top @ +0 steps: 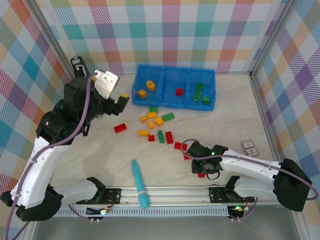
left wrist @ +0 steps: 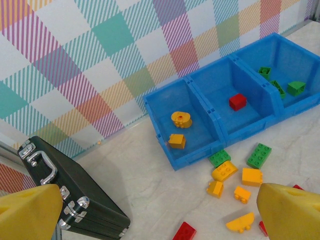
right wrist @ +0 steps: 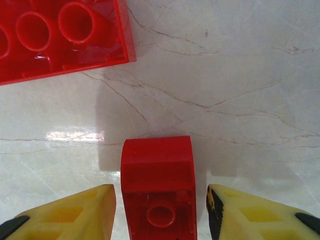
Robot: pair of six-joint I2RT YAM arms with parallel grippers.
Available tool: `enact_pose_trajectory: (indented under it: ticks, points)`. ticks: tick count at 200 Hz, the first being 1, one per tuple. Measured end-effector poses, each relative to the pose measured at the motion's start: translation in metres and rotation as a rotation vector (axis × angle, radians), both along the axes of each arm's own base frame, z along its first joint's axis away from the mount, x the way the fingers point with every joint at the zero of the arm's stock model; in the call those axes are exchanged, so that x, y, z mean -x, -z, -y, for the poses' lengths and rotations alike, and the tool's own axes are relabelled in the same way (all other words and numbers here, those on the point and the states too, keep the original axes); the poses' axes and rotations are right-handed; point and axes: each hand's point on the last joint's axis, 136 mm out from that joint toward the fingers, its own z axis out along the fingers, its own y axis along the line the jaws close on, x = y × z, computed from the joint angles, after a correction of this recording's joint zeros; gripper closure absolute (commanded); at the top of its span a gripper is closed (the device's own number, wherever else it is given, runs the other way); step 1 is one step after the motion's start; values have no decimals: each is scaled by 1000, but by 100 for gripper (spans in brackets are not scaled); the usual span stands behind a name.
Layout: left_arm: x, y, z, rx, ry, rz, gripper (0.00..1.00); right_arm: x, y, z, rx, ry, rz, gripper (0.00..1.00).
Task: Sort the legos into containers by color
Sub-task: Pick up the lego from the bottom-right of the table.
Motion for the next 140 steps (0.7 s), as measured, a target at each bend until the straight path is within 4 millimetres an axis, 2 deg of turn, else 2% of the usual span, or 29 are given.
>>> enact_pose_trajectory:
  ticks: [38,76,122,140]
  points:
    - [1,0,-1,1,0,2,0,1,7,0,24,-1,-22,53]
    - [4,1,-3,2,-1,4,0,5,14,3,52,14,-55,66]
    - [5,1,-4,1,-3,5,0,4,12,2,53,30,-56,71]
    - [5,1,-4,1,-3,5,0,-4,2,-1,62,14,-58,71]
